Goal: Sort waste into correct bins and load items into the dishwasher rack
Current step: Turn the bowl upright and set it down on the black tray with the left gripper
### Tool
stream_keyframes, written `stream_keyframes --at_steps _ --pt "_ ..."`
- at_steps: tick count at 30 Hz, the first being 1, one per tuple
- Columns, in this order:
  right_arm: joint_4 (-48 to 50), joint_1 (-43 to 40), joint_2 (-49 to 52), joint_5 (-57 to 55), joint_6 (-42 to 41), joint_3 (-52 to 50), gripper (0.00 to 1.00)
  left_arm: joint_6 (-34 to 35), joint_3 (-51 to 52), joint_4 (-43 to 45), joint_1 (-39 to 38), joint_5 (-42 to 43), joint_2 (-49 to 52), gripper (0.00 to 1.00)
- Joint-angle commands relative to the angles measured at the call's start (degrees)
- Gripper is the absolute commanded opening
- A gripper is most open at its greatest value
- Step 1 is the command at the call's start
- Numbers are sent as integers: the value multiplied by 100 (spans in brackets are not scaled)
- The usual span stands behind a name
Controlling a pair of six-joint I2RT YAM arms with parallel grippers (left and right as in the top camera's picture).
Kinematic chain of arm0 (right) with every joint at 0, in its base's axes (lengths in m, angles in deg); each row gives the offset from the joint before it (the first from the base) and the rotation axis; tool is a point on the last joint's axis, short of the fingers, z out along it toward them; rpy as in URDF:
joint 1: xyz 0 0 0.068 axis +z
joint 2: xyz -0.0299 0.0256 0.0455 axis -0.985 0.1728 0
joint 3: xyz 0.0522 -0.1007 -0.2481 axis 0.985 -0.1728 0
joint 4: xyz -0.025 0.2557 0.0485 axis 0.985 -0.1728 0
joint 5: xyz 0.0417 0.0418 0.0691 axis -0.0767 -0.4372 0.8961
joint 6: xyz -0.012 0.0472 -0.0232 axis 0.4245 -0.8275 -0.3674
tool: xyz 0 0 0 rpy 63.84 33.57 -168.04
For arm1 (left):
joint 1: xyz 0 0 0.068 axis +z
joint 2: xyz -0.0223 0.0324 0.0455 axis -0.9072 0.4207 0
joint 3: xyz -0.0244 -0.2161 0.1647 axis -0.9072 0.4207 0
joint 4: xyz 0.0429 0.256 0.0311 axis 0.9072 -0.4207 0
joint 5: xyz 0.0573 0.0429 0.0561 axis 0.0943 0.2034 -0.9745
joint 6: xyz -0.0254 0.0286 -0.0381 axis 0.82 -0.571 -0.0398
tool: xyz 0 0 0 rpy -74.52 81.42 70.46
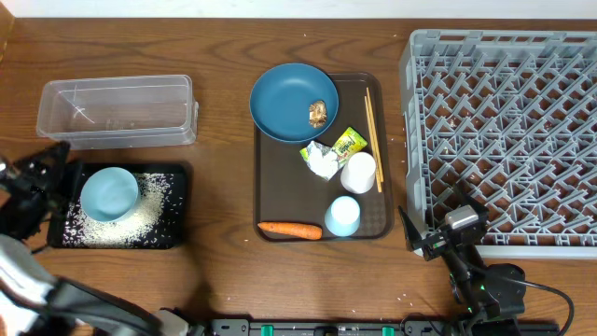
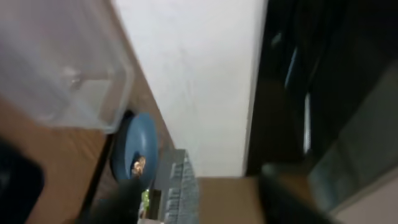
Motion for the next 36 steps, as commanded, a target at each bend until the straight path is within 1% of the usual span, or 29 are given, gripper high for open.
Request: stream_keyframes --at_steps 1,3,5,9,10,14,16,18,20,21,27,29,32,33,34,36 --pt "-22 -26 2 7 39 -7 99 -85 -52 105 -446 -483 -774 98" --pt "-22 -26 0 7 39 -7 99 -109 -52 22 -761 -1239 -1182 98" --pt "-22 -26 0 9 39 -7 99 -238 -52 -328 -1121 -2463 -1585 98" --pt "-22 -26 0 7 39 -7 99 -562 -52 -1307 -1895 -5506 -2079 98" --pt "-22 -26 0 9 39 -7 99 -551 -52 -1438 -2085 -5984 -2107 98" --pt "-22 -26 0 9 39 -7 99 -479 -52 -1591 -2697 -6926 -2013 98" --pt "-22 -26 2 9 39 -7 99 -238 -52 -1591 -2852 -7519 -1856 98" --pt "-22 -26 0 9 39 -7 99 164 -52 -1574 -2903 -8179 -1628 98" --pt "-22 -26 2 9 39 -7 99 479 -52 -1532 -2900 -8590 -1353 98" --pt "-22 -26 0 7 39 -7 99 485 -52 -1510 -2900 -8620 -1274 98" --pt "-22 -26 0 9 39 -7 99 481 -52 -1357 -2900 -8577 -468 98" --pt "-22 -26 0 9 39 -7 99 461 -52 -1311 -2903 -8574 -227 100" --pt "-22 -26 0 7 39 -7 99 435 -52 -1167 -2903 -8561 79 98" --pt "-22 -26 0 7 39 -7 99 422 -52 -1086 -2903 -8561 170 95" --pt "-22 -26 0 9 39 -7 99 354 -52 -949 -2903 -8564 291 88" --pt "-22 -26 0 7 39 -7 99 280 -50 -732 -2903 -8564 476 53"
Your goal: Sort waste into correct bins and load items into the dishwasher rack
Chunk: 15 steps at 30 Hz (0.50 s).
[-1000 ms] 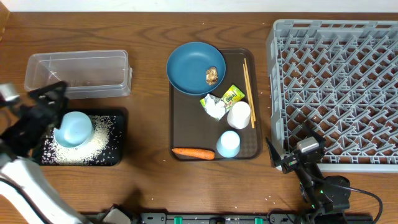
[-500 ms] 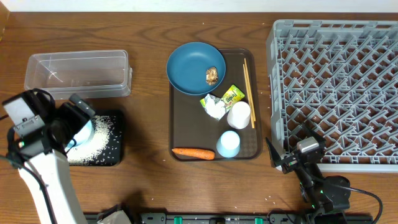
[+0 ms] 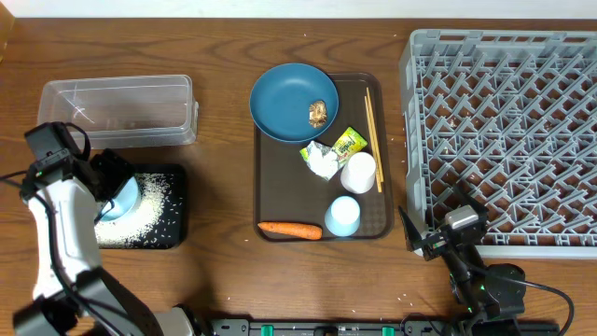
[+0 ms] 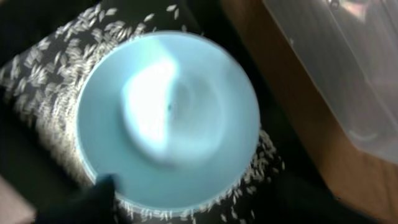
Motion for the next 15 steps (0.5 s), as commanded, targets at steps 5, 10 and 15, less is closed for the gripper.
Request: stream_keyframes --at_steps 5,10,15 --pt "-24 -26 2 9 39 -9 99 -103 -28 321 -20 -76 737 60" --pt "-24 -26 0 9 39 -9 99 -114 -28 358 -20 92 1165 60" --pt "-24 -26 0 11 39 -9 99 -127 -31 461 -20 133 1154 60"
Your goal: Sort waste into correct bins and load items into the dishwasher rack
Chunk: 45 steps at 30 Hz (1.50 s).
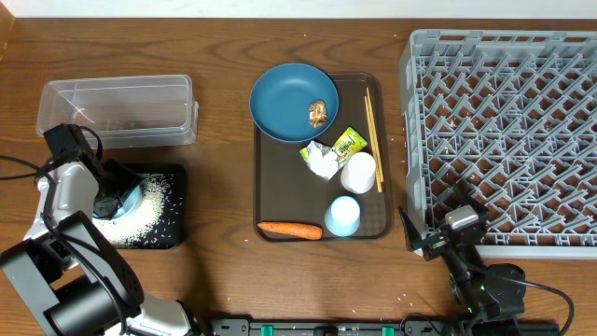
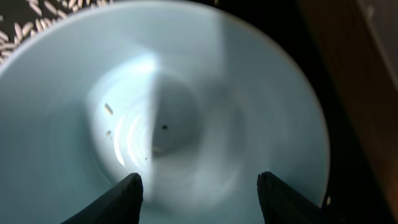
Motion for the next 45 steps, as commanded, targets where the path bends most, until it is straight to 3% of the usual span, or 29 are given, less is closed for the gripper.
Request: stream_keyframes --at_steps 1,11,15,18,20,32,45 --pt "-24 -26 2 9 39 -7 99 -76 -31 55 -20 57 -59 60" --pt "-24 -26 0 9 39 -7 99 -79 -31 -105 -20 57 -761 61" --pt "-24 -26 0 11 39 -7 99 -282 -31 -363 -20 66 -1532 70" --pt "-24 -26 0 11 39 -7 99 -424 -31 -549 -20 83 -1993 82" --pt "-24 -26 0 9 39 -7 99 -433 -28 -610 -20 81 -2120 84" --pt "-24 -26 0 11 39 -7 99 -839 -28 -752 -361 437 -927 84" --pt "-24 -26 0 11 39 -7 99 -931 -28 -555 -501 -101 -70 84"
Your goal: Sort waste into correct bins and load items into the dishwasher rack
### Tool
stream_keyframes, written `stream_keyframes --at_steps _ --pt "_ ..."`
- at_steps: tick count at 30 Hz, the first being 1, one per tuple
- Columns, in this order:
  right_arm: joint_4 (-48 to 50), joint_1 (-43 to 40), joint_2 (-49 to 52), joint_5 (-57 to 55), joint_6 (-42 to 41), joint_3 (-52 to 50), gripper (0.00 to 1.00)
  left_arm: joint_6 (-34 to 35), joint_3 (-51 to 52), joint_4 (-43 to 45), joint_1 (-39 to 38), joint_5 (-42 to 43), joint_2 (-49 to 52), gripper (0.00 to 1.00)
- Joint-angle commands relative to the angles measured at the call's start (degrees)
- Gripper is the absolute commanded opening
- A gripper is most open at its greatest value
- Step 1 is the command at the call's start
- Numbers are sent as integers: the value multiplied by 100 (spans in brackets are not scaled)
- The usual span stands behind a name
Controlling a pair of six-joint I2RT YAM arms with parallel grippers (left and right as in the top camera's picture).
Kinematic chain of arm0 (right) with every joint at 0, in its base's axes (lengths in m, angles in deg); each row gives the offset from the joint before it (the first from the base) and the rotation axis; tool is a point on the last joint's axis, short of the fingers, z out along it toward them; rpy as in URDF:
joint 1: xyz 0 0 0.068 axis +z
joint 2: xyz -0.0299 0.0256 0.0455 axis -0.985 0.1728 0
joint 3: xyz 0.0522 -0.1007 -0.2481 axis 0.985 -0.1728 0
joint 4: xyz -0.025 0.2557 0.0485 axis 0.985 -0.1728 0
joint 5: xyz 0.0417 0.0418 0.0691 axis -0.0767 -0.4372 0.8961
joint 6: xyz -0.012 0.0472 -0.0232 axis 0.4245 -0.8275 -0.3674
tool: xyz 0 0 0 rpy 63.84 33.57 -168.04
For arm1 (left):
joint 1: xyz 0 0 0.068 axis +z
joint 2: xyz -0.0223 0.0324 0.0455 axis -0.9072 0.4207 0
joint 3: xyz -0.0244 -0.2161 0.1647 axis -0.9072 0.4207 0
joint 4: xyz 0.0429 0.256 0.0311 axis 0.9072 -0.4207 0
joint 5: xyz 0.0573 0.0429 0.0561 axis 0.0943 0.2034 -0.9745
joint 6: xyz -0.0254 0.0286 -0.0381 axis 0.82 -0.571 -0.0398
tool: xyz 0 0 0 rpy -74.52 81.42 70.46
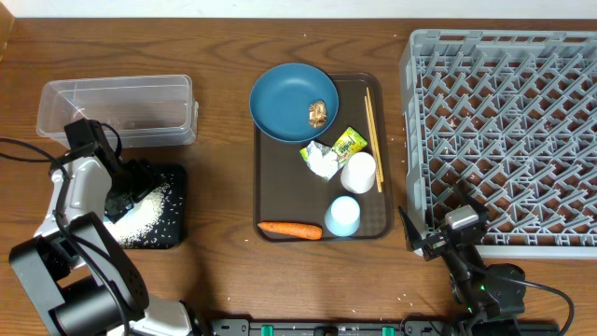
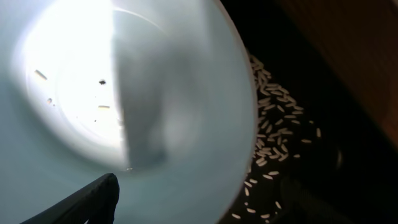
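Note:
A light blue bowl (image 2: 124, 93) fills the left wrist view, with a few rice grains inside. It stands in the black tray (image 1: 173, 233) of spilled rice (image 1: 147, 217). My left gripper (image 1: 119, 191) (image 2: 205, 186) is low over the bowl's right rim and open, one finger (image 2: 93, 199) inside the bowl and the other outside over the rice. In the overhead view the arm hides the bowl. My right gripper (image 1: 422, 238) rests by the front left corner of the grey dishwasher rack (image 1: 504, 131); its jaws are too small to read.
A clear plastic bin (image 1: 117, 110) sits behind the black tray. The brown tray (image 1: 270, 187) holds a blue plate (image 1: 284, 107) with a food scrap (image 1: 318, 113), chopsticks (image 1: 372, 140), a green wrapper (image 1: 350, 143), crumpled paper (image 1: 323, 162), a white cup (image 1: 358, 173), a light blue cup (image 1: 342, 216) and a carrot (image 1: 290, 229).
My left gripper was over the bowl's middle, both fingers above its inside. Now it is at the right rim, one finger inside and one outside. The right arm has not moved.
My left arm was at the table's far left edge, its camera facing away, the bowl uncovered on the rice tray. Then the gripper was above the bowl, then close inside it, and now it straddles the right rim. Everything on the brown tray has stayed put.

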Motion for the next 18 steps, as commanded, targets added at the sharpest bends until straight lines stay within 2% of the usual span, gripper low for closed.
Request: stream_keyframes --at_steps 1,13,14,16,18 --pt "-24 -26 0 11 39 -9 99 -92 -26 4 -7 -179 15 84" --pt "-24 -26 0 9 39 -9 99 -92 -20 9 -9 -199 192 79" --pt "-24 -26 0 9 39 -9 99 -92 -20 20 -9 -199 192 77" --pt "-24 -26 0 9 39 -9 99 -92 -20 22 -9 -199 192 61" --pt "-24 -26 0 11 39 -9 99 -92 -20 20 -9 -199 192 57"
